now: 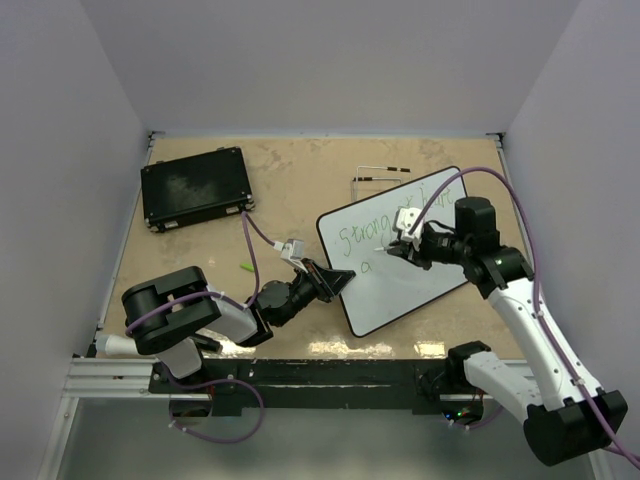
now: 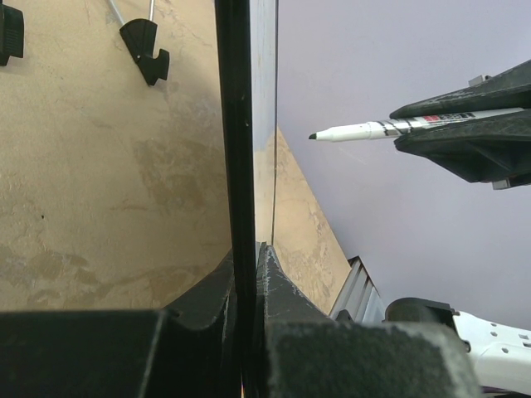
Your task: Write a sentence on the whiteboard
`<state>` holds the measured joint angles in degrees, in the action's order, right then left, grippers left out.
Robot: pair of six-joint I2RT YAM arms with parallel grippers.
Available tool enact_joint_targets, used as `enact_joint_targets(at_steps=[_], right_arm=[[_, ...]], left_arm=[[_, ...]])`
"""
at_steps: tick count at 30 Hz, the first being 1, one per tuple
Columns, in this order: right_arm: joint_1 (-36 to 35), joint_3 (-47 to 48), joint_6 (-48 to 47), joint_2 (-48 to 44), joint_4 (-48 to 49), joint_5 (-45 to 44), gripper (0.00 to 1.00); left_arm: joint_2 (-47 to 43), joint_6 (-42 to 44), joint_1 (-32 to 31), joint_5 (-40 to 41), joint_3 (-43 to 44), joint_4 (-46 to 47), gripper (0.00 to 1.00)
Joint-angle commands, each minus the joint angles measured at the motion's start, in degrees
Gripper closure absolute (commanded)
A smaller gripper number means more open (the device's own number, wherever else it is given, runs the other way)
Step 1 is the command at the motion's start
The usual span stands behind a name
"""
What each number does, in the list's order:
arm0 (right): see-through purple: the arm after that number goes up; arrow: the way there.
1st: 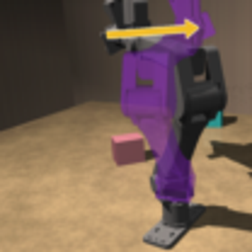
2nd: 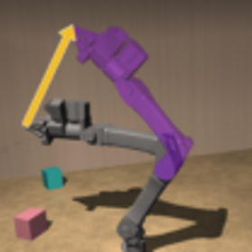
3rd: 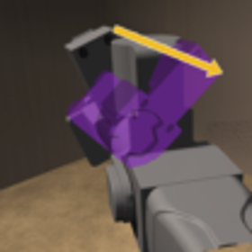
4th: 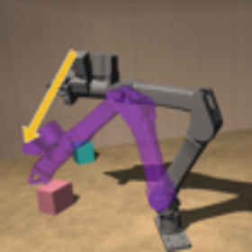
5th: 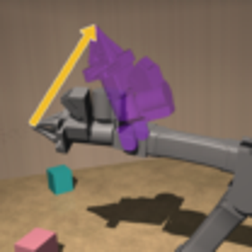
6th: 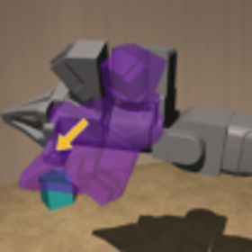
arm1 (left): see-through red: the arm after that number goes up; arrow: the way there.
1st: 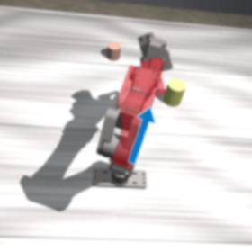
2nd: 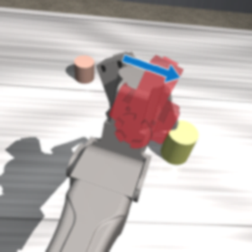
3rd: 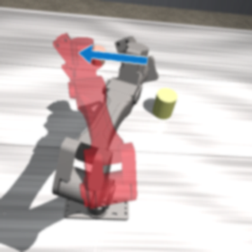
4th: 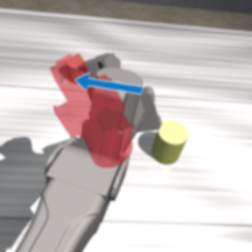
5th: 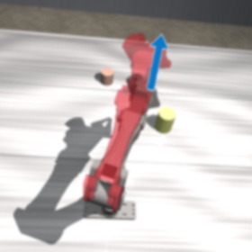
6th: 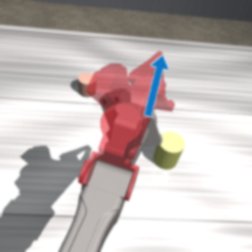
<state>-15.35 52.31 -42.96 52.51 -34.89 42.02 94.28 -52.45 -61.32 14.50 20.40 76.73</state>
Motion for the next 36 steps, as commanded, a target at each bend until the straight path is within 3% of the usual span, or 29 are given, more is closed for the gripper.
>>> enact_joint_targets(at_steps=[1,24,36], right_arm=[[0.1,-1.2,0.9,1.0,2.8,0.2,1.00],[-0.8,-2.6,2.8,3.4,6.1,0.2,1.00],[-1.4,-2.7,-0.4,3.9,2.1,-0.2,1.00]], left_arm=[[0.5,6.4,-0.3,-0.3,0.0,5.2,1.00],[0.9,6.4,-0.4,-1.1,0.6,5.5,1.00],[0.6,6.5,-0.4,-0.9,0.2,5.7,1.00]])
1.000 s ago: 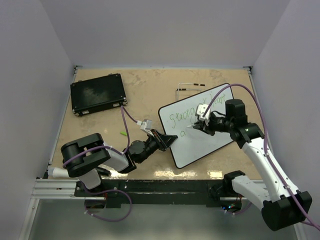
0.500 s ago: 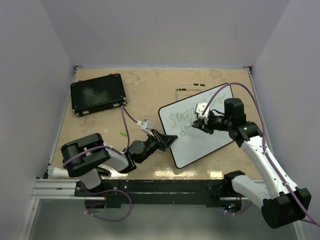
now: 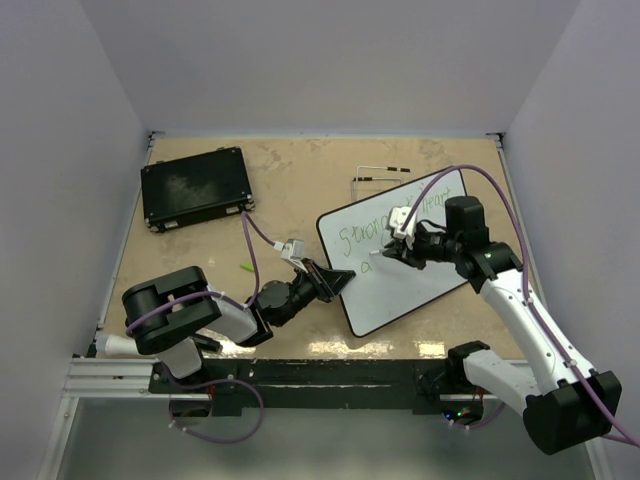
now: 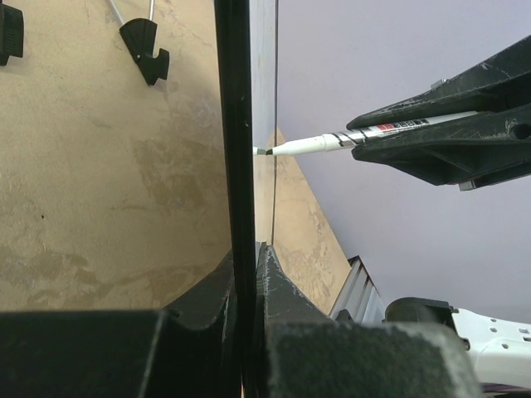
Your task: Write a sentence on the whiteboard
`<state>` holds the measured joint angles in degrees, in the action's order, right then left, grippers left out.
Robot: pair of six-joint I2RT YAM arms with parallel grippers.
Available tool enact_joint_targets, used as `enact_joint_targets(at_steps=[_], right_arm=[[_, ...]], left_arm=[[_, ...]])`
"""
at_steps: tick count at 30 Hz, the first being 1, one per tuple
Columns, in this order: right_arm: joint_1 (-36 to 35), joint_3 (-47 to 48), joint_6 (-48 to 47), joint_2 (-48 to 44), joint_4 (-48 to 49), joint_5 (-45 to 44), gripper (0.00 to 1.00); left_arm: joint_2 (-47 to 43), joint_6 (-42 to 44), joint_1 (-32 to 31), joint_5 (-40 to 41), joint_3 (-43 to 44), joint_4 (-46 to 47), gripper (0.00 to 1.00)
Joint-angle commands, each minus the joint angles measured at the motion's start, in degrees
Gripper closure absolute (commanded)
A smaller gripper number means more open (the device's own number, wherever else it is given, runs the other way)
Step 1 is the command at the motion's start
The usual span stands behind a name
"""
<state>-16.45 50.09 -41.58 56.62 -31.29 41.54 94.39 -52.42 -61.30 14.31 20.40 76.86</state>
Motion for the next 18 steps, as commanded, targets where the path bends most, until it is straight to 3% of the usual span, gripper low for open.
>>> enact_joint_targets(at_steps=[1,18], right_arm=[[-0.3,-0.5,-2.1,-0.2,-2.1,0.2,1.00],[-1.1,-0.2,-7.6,-0.4,-8.4,-1.9,1.00]], left_arm=[[0.4,6.5,-0.4,-0.6,0.2,5.7,1.00],[-0.1,6.7,-0.3,-0.4,0.1,5.3,1.00]])
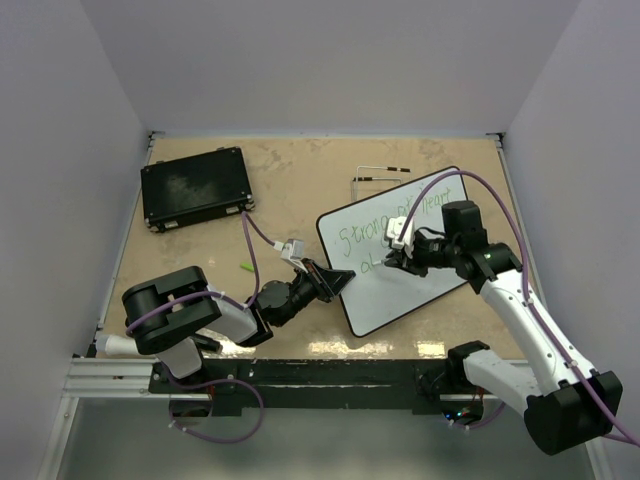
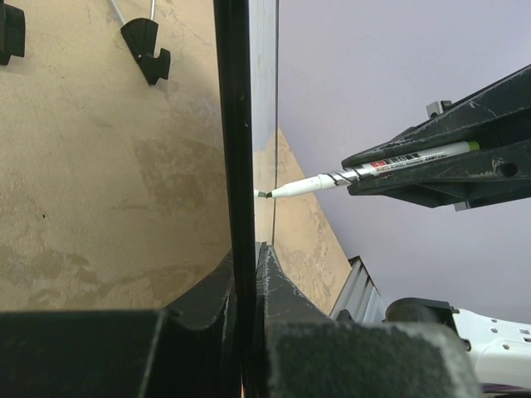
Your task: Write a sentence on the whiteboard
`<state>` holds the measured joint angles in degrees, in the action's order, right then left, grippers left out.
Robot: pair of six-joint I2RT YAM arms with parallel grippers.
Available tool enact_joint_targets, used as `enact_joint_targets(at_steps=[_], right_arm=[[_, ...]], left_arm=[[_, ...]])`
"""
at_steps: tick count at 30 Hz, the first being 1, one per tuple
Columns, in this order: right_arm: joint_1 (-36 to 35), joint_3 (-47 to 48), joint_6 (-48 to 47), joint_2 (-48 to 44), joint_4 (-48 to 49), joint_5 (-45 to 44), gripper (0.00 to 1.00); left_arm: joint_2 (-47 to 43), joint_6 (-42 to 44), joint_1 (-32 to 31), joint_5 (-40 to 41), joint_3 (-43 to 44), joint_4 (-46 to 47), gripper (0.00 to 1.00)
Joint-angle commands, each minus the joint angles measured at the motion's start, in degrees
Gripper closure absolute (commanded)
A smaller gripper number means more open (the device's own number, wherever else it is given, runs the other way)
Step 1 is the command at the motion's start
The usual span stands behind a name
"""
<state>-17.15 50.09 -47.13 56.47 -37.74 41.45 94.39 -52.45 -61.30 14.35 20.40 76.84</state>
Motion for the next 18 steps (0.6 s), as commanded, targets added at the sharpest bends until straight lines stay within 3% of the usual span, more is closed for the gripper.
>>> enact_joint_targets(at_steps=[1,18], right_arm=[[-0.4,-0.2,-2.1,-0.1,-2.2,-2.0,1.00],[-0.5,2.9,0.9,-1.6,-0.6,-5.4,1.00]], left_arm=[[-0.1,6.7,-0.3,-0.5,0.2,5.3,1.00],[-0.1,7.0,-0.3,-0.8,0.3,4.8,1.00]])
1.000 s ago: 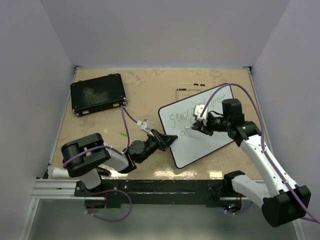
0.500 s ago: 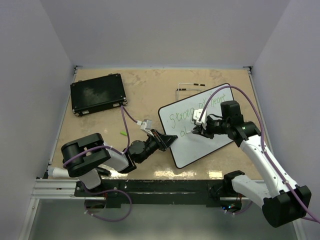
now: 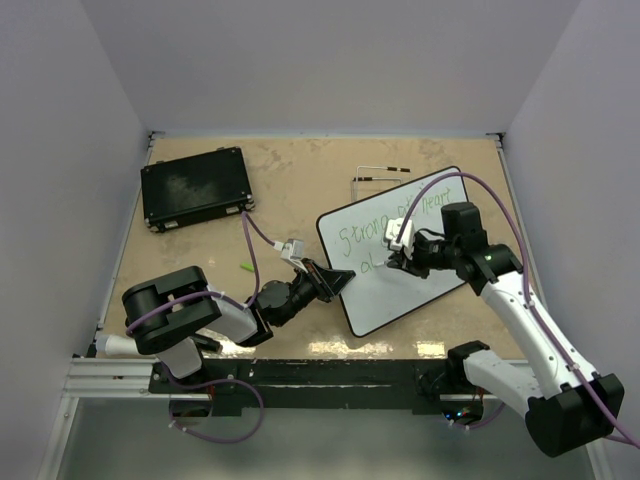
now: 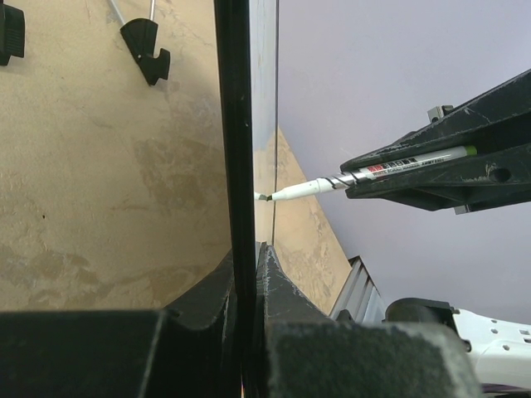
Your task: Write a sentence on the whiteboard
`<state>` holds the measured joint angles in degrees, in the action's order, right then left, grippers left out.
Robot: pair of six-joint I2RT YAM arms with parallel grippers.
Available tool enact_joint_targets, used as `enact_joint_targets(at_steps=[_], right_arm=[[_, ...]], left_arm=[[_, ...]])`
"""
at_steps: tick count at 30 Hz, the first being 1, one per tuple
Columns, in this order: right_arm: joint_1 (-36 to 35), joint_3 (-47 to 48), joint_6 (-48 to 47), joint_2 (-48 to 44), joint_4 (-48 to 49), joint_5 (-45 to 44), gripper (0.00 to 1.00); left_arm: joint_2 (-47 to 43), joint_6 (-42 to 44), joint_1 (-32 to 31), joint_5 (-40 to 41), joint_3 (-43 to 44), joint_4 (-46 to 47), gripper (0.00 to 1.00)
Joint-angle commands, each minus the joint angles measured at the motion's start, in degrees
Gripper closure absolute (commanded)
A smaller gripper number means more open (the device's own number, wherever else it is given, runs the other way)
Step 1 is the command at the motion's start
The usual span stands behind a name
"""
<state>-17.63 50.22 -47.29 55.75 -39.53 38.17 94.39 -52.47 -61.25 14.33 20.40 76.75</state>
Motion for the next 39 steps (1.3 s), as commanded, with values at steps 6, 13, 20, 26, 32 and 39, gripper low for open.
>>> enact_joint_targets(at_steps=[6,13,20,26,32,39], right_arm=[[0.0,5.3,1.7,-2.4,-0.6,0.8,1.00],[0.8,3.2,4.0,-4.3,2.3,0.1,1.00],[2.3,2.0,3.6,-4.2,3.2,1.8,1.00],[2.5,1.7,2.8,-2.3,3.8,2.2,1.00],[2.4,0.4,2.2,-1.6,4.4,2.1,1.00],[2.4,-0.4,2.6,-0.5,5.7,2.2,1.00]], left_arm=[[0.1,6.9,-0.4,-0.9,-0.2,5.6,1.00],[0.2,6.6,-0.4,-1.0,-0.4,6.0,1.00],[0.0,6.2,-0.4,-0.7,-0.9,6.7,1.00],[0.2,6.0,-0.4,-0.7,-1.2,7.4,1.00],[0.4,6.0,-0.4,-1.1,-0.7,7.3,1.00],[0.4,6.1,-0.3,-1.2,-0.4,7.1,1.00]])
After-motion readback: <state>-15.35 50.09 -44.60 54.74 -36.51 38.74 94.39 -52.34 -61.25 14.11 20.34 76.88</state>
